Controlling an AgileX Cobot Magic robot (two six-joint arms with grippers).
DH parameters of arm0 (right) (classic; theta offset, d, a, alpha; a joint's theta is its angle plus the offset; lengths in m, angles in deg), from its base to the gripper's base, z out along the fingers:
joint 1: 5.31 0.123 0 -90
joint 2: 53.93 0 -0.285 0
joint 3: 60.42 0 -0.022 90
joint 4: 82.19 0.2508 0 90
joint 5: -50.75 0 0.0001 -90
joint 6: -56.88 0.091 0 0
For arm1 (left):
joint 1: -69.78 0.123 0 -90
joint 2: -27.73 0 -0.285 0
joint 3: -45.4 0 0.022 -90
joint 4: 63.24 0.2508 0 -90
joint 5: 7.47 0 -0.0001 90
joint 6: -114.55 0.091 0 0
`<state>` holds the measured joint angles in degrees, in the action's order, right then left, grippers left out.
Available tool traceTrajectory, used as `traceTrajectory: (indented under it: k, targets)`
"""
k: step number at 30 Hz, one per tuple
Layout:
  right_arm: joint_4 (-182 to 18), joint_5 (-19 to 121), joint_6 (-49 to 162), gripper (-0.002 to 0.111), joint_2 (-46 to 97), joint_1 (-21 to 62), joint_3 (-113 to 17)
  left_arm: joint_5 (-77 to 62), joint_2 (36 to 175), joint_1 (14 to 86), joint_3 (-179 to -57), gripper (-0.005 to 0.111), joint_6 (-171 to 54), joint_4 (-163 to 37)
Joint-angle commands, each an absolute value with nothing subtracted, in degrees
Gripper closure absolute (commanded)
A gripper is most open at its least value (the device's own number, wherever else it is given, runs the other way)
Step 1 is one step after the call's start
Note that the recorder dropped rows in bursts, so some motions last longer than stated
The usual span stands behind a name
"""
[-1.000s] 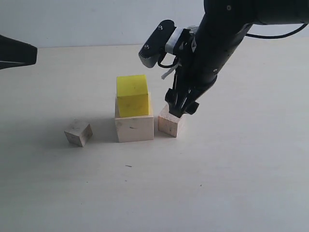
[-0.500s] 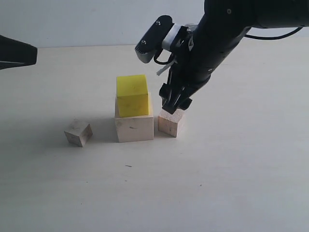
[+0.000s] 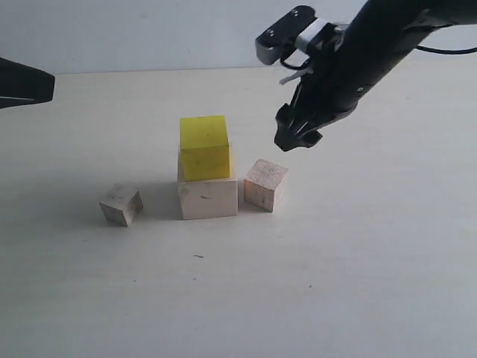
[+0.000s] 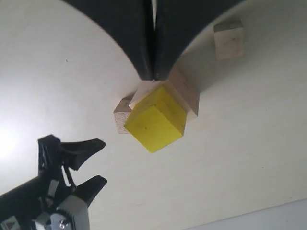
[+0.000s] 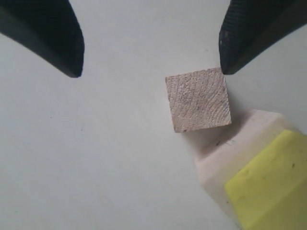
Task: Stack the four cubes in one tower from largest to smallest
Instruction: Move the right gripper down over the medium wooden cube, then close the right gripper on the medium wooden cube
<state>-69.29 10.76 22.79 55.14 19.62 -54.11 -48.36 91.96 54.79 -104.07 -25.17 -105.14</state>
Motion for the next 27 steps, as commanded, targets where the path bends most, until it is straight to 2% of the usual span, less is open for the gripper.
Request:
traceTrajectory:
  k: [1,27]
  targets:
    - [-51.8,7.9,5.4,0.035,54.7,14.3,-53.8,-48.6,91.6,54.5,-104.0,0.107,-25.2,-104.9]
    - [-49.2,6.1,-2.4,0.035,63.9,16.3,-53.8,-48.4,92.2,54.5,-104.0,0.107,-25.2,-103.5]
